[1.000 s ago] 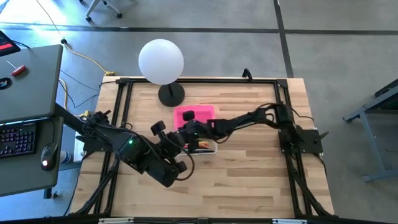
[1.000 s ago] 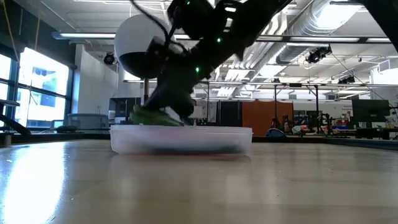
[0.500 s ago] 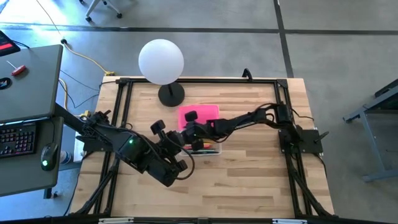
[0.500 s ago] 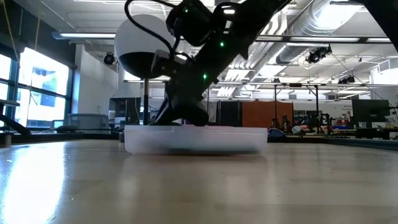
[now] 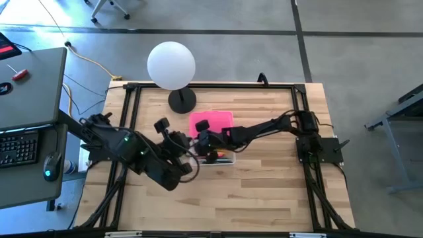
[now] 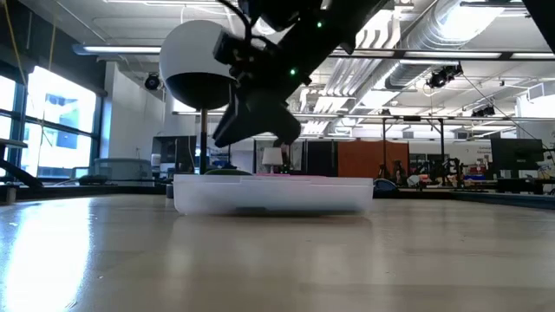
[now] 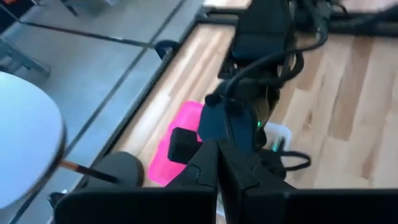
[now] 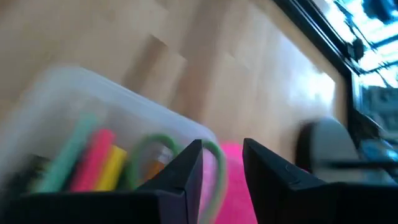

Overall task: Pick & place school supplies into a supply box
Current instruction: Put the green scissors into the pink supply box, then close the pink supply box

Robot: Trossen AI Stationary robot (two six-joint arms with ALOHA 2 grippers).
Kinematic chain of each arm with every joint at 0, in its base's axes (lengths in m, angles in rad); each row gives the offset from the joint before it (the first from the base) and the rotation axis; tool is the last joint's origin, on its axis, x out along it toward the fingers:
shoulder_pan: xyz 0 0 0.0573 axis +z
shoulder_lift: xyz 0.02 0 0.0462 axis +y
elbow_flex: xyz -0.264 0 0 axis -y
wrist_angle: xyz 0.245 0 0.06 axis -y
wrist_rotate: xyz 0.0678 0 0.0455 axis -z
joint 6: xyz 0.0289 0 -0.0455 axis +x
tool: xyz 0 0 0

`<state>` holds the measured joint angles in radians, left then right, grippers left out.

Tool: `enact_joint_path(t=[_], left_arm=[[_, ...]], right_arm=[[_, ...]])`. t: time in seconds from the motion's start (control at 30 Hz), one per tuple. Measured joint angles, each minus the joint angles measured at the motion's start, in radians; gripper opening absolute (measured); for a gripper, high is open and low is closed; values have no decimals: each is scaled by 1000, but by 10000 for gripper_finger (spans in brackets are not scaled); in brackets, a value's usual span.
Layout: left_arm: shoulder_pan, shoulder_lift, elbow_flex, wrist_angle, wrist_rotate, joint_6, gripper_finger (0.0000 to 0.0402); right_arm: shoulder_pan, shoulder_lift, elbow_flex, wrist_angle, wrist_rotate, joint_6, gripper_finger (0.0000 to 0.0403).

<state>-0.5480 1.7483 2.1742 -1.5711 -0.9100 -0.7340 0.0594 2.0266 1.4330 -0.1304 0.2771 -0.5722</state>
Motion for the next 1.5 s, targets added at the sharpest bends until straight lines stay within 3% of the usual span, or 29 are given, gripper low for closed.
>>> enact_joint_path(t=[0.2,0.4,0.57,0.77,0.83,1.1,1.5], left_arm=[[-2,-32,0,-1,-39,-4,25],[-2,-29,0,0,-12,-64,42],[-2,-25,0,0,-10,-100,45],[-2,-25,0,0,-23,-105,30],[-2,-25,0,0,-23,-104,27],[-2,-27,0,0,-47,-105,40],[-2,-29,0,0,-55,-56,29]], right_arm=[[-56,0,-40,-11,-94,92,80],[-83,0,-88,24,9,101,65],[-102,0,-115,28,-99,177,53],[-82,0,-133,47,-206,129,42],[-69,0,-134,53,-178,122,41],[2,-76,-135,33,130,71,42],[107,-436,-191,-195,162,191,23]])
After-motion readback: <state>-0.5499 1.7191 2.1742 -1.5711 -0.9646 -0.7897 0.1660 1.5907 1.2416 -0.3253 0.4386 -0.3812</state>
